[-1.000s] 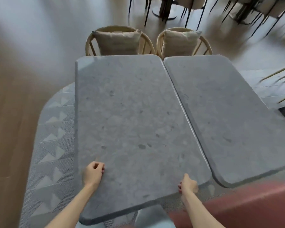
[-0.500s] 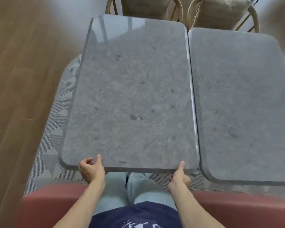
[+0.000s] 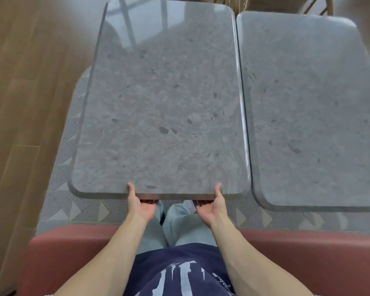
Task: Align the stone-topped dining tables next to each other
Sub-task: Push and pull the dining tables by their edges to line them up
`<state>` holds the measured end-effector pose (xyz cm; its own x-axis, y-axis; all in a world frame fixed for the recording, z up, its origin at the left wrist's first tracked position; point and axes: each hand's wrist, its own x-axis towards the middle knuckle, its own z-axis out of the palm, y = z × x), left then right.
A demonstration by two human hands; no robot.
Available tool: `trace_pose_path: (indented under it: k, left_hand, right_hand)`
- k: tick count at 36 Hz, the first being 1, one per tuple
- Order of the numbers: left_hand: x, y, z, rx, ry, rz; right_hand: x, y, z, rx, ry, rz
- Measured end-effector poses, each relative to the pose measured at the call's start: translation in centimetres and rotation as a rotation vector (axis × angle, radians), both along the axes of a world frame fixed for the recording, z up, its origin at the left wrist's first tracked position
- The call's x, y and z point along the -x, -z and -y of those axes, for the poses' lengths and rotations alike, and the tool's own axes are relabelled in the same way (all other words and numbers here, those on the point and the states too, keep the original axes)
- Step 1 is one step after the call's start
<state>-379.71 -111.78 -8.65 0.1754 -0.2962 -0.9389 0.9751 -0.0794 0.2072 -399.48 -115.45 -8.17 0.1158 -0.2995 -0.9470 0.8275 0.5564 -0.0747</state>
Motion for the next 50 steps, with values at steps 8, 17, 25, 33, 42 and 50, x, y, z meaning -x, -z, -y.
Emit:
trace_pose_path:
  k: [8, 17, 25, 33, 42, 50]
  left_hand:
    - [0.0, -0.5, -0.2, 0.031, 0.004, -0.018]
    - [0.1, -0.3, -0.7, 0.062, 0.04, 0.012]
    - [0.1, -0.1, -0.7, 0.05, 0.049, 0.013]
    - [0.5, -0.4, -1.6, 0.026, 0.038, 0.001]
    - [1.0, -0.8, -2.8, 0.033, 0.046, -0.004]
    - [1.1, -0.8, -3.5, 0.045, 0.051, 0.001]
  right_hand:
    - [0.2, -1.1, -0.4, 0.05, -0.016, 0.02]
    - [0.4, -0.9, -0.8, 0.1, -0.046, 0.01]
    - [0.6, -0.3, -1.1, 0.124, -0.051, 0.015]
    - [1.0, -0.2, -2.0, 0.111, -0.051, -0.002]
    - [1.5, 0.1, -3.2, 0.12, -0.056, 0.004]
    - [1.8, 0.5, -3.7, 0.128, -0.081, 0.001]
